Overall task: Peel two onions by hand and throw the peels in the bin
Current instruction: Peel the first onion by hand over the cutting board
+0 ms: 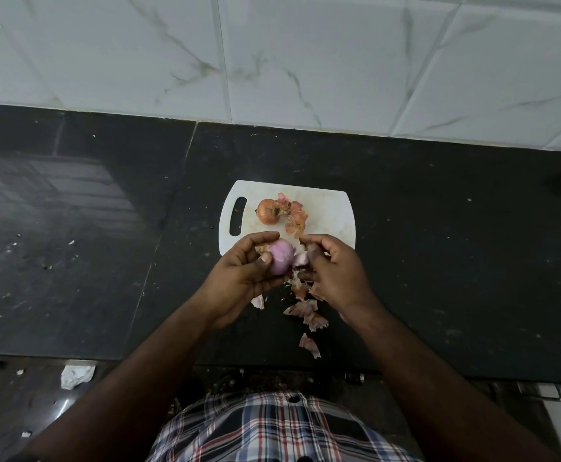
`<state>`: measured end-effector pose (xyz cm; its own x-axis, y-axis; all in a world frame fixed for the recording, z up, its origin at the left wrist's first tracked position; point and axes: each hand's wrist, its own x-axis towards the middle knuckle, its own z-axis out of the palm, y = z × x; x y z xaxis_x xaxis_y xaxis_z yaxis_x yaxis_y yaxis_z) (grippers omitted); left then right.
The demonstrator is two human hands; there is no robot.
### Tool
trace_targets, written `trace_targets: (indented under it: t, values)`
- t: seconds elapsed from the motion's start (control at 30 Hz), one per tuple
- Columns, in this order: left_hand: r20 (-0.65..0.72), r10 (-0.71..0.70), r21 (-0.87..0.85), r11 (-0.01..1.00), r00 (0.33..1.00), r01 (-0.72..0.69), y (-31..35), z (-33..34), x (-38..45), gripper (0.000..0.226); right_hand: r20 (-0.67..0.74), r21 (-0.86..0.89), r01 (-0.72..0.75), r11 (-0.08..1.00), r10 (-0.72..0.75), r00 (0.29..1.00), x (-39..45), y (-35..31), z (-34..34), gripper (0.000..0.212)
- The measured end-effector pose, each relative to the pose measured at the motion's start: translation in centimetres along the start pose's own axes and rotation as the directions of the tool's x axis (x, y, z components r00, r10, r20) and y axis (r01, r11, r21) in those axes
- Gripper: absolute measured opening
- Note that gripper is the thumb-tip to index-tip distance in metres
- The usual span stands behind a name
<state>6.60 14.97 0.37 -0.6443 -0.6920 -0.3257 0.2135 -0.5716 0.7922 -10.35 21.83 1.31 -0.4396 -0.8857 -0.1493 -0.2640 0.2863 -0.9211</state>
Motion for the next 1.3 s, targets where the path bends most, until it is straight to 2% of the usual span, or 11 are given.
trace_targets:
  t: [0.1,0.2,0.37,0.53,0.63,0.73,0.87,0.97,1.03,1.13,1.3]
  values:
    - [-0.03,-0.05,-0.039,0.998,0.998,0.049,0.1,0.1,0.2,0.036,0.044,0.049,0.033,0.998,-0.035,0.998,-0.1,-0.5,-0.2,0.014]
    - [-0.055,-0.056,-0.035,0.998,0.997,0.055,-0.1,0.2,0.2,0.049,0.046,0.027,0.063,0.998,-0.064,0.997,-0.3,-0.7,0.0,0.016]
    - [-0.112,-0.051,0.007,0.999,0.992,0.052,-0.2,0.4,0.2,0.052,0.001,-0.069,0.096,0.993,-0.096,0.995,-0.5,-0.8,0.3,0.013]
    - [-0.13,-0.068,-0.156,0.987,0.989,0.048,0.1,0.5,0.0,0.049,-0.036,-0.275,0.138,0.951,-0.154,0.987,-0.4,-0.2,0.1,0.014]
    - [-0.116,-0.069,-0.182,0.982,0.991,0.047,0.8,0.2,-0.2,0.047,0.008,-0.319,0.118,0.94,-0.122,0.993,-0.6,0.7,-0.4,0.014]
    - [-0.094,-0.088,-0.193,0.979,0.992,0.068,1.0,0.0,-0.2,0.048,0.13,-0.335,0.093,0.938,-0.052,0.99,-0.5,0.9,-0.8,0.013]
    - [-0.062,-0.099,-0.209,0.974,0.993,0.084,0.7,-0.1,-0.1,0.051,0.147,-0.146,0.051,0.988,-0.03,0.989,-0.6,-0.7,-0.7,0.045]
    - [-0.056,-0.104,-0.184,0.979,0.993,0.092,0.8,0.3,-0.1,0.05,0.187,-0.159,0.128,0.979,-0.097,0.978,-0.7,-1.8,0.1,0.061]
    - [-0.062,-0.11,-0.157,0.983,0.992,0.1,0.7,0.4,0.0,0.052,0.207,-0.235,0.166,0.958,-0.118,0.971,-0.5,-1.9,0.7,0.047]
    - [-0.079,-0.101,-0.102,0.991,0.992,0.092,0.5,0.3,0.0,0.051,0.178,-0.374,0.183,0.909,-0.123,0.976,0.0,-1.6,0.7,0.013]
    - [-0.071,-0.021,0.068,0.997,0.997,0.026,0.3,0.0,0.0,0.052,0.204,-0.648,0.307,0.697,-0.229,0.952,-0.1,-1.8,0.8,0.016]
